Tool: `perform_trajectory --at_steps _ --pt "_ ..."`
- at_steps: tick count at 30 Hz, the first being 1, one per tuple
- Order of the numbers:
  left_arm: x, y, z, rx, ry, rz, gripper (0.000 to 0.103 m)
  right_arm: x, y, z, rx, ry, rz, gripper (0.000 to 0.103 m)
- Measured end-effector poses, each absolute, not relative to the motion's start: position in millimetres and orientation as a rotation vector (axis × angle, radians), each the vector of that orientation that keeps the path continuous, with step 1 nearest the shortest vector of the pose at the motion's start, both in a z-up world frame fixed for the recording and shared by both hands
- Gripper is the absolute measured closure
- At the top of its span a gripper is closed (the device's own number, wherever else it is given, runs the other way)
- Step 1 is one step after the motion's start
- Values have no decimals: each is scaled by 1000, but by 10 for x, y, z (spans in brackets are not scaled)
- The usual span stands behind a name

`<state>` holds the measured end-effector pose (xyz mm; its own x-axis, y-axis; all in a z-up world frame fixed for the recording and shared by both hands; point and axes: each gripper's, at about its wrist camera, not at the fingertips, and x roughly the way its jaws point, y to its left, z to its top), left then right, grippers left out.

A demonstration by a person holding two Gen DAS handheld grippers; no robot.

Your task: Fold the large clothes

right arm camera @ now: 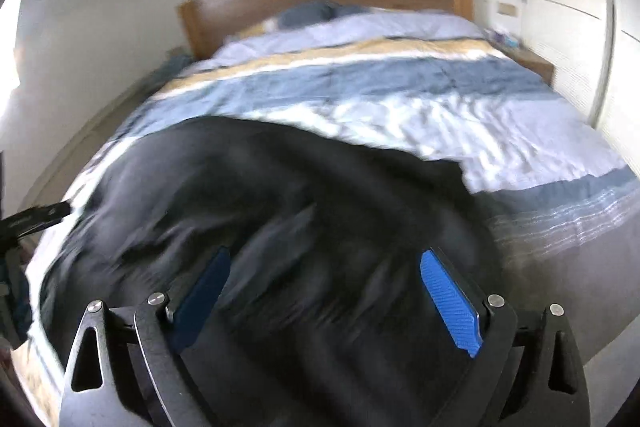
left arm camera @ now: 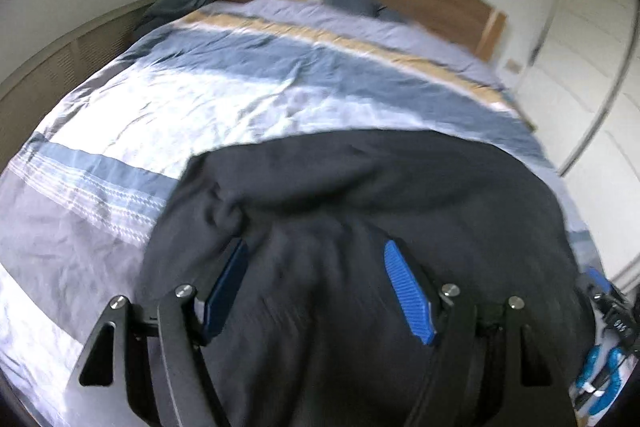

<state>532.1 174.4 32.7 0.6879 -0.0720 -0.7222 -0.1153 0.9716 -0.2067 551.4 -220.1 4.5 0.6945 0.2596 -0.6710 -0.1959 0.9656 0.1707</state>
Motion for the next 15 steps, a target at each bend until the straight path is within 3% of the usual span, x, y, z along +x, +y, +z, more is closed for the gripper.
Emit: perform_trajectory --at_steps 8,15 --pt "4682 1520 -215 -115 775 30 33 4957 -2082 -446 46 775 263 7" --pt "4453 1477 -207 -59 708 24 33 4928 -2353 -350 -10 776 148 7"
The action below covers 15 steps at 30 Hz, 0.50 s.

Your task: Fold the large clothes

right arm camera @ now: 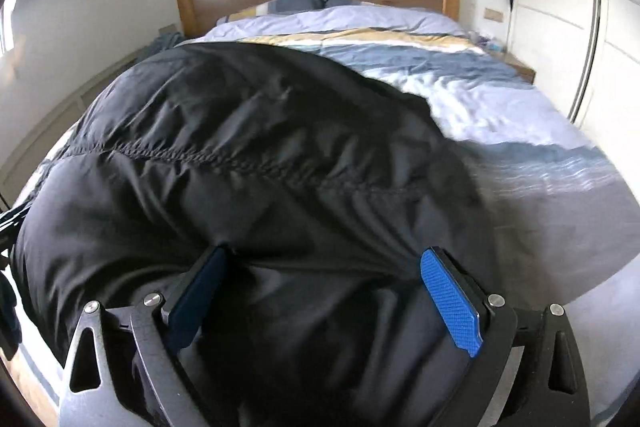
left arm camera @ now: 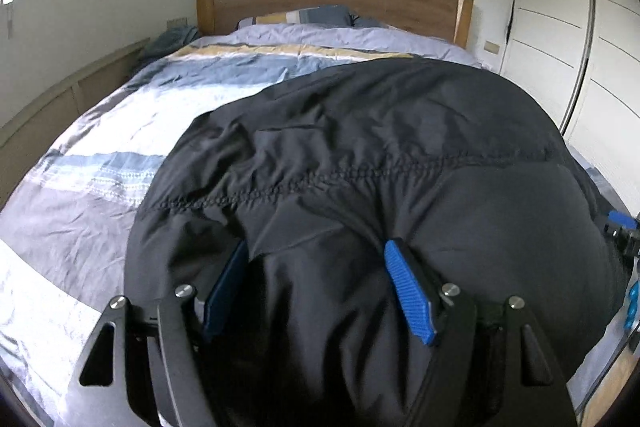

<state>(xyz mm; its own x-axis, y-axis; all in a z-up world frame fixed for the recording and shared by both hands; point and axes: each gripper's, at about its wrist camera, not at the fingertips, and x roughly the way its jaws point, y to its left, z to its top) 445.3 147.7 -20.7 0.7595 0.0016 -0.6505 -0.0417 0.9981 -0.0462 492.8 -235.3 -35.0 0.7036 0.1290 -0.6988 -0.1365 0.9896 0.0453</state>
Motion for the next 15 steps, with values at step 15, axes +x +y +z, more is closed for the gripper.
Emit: perform_trajectory --at_steps 15 --pt "4182 1587 -99 -21 706 26 33 4760 -2776 -195 37 790 77 0"
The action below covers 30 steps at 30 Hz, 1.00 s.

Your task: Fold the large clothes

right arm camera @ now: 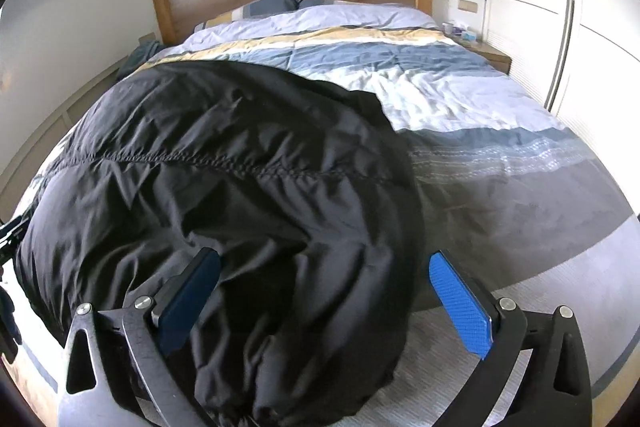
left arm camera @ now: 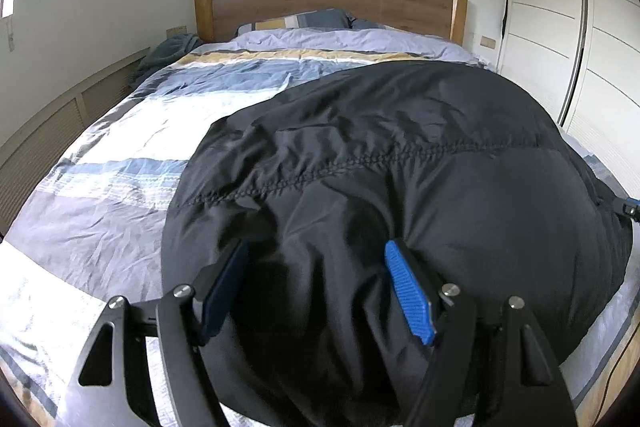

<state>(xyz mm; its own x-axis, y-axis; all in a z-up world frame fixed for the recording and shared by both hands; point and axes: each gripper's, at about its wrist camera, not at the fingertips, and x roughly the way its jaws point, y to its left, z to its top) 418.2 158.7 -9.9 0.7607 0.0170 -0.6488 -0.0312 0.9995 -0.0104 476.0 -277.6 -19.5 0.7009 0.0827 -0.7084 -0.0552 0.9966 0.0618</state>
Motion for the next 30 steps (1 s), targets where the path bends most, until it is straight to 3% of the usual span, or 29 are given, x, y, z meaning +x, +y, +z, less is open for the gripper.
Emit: perform_trajectory --at_steps 9,11,17,30 --pt "4112 1716 -33 -24 704 34 31 4721 -3051 -114 84 782 40 0" --pt "4104 1859 3 -69 706 26 26 4738 -3135 -108 105 780 33 0" --pt "4243 2563 21 -281 744 25 25 4824 -3313 -154 171 817 41 0" --pt "4867 2985 -766 -547 972 -156 21 5346 -3418 -833 421 1105 193 0"
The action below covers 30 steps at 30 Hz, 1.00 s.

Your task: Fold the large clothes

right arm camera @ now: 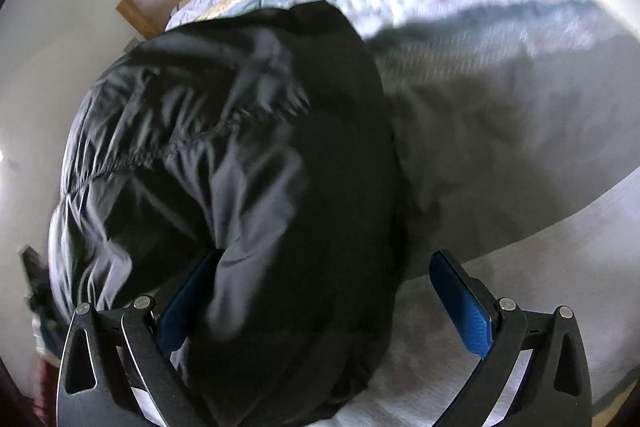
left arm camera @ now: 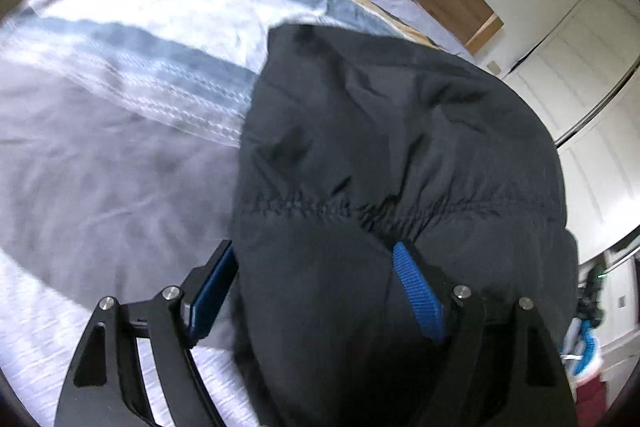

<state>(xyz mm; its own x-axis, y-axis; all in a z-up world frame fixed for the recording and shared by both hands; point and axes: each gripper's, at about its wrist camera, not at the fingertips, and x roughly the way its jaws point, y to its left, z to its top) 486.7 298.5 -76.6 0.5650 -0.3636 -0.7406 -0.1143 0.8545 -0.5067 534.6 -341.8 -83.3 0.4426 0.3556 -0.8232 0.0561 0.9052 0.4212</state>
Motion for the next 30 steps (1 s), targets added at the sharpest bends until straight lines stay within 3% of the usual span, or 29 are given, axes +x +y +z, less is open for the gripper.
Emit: perform_trajectory --at_steps 3,12,19,20,22,23,24,25,27,30 --pt "4988 3066 -965 -648 1022 -196 8 5463 -3469 -1028 536 1161 247 1" --pt "5076 3126 -1451 -1048 1088 -528 5 5682 -3302 -1494 837 1220 536 0" --pt "5115 2943 -1465 -1017 1059 -501 6 5695 -3205 -1577 807 1191 545 0" --pt "5102 2904 -1437 -999 1046 -487 8 5681 -3167 -1562 790 1185 537 0" --pt "5064 2807 -1355 -964 1021 -497 27 5653 -3109 -1520 770 1166 554 0" --pt "5052 2775 -1310 -954 1012 -505 43 5631 -3083 -1500 769 1153 558 8" --pt "5038 2742 -1257 -943 1003 -511 52 5614 -3060 -1470 775 1136 565 16" --pt "5024 2711 -1192 -932 990 -517 57 5593 -3030 -1423 792 1110 582 32" --pt "5001 2667 -1081 -920 970 -521 66 5578 -2983 -1342 812 1076 605 47" --pt "5054 2680 -914 -931 928 -528 72 5533 -2893 -1165 816 1036 621 59"
